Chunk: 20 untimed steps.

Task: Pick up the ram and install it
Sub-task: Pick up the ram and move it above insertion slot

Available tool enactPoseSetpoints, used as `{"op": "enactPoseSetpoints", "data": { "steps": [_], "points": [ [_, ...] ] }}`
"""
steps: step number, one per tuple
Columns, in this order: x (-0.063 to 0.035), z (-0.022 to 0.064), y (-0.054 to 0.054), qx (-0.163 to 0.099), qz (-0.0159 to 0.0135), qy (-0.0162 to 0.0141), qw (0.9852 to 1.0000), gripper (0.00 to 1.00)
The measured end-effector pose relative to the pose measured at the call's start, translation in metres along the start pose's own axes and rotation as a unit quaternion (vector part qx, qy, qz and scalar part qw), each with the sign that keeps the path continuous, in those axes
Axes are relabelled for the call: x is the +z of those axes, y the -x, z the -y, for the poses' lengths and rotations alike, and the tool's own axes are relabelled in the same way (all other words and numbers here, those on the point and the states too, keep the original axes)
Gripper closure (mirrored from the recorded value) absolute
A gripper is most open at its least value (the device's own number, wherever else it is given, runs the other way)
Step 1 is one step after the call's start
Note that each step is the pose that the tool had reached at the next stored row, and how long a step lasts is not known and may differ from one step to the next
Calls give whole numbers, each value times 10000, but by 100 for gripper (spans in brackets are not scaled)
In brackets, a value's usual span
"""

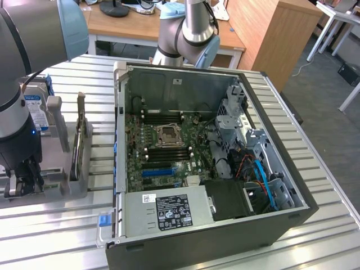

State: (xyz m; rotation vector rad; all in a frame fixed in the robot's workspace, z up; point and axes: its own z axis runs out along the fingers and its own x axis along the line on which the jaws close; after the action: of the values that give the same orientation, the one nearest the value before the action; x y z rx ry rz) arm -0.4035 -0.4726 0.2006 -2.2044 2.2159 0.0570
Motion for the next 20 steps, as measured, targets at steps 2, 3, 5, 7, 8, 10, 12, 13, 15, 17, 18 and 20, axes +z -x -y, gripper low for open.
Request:
{"op": "enactPoseSetpoints", "data": {
  "steps": [2, 3, 5, 7, 8, 10, 12, 13, 15, 17, 18, 20],
  "points": [
    [0, 0, 0, 0, 0, 0, 10000, 81],
    [0, 0, 0, 0, 0, 0, 10000, 81],
    [0, 0, 0, 0, 0, 0, 10000, 88],
    [0, 0, 0, 0, 0, 0, 10000, 88],
    [0, 0, 0, 0, 0, 0, 10000, 88],
    [0, 0, 0, 0, 0, 0, 10000, 88],
    [0, 0, 0, 0, 0, 0, 10000, 88],
    [0, 0, 0, 0, 0, 0, 10000, 88],
    [0, 0, 0, 0, 0, 0, 10000, 88],
    [0, 0, 0, 0, 0, 0, 10000, 88],
    [0, 0, 0, 0, 0, 0, 10000, 88],
    [0, 0, 0, 0, 0, 0, 10000, 88]
  ]
}}
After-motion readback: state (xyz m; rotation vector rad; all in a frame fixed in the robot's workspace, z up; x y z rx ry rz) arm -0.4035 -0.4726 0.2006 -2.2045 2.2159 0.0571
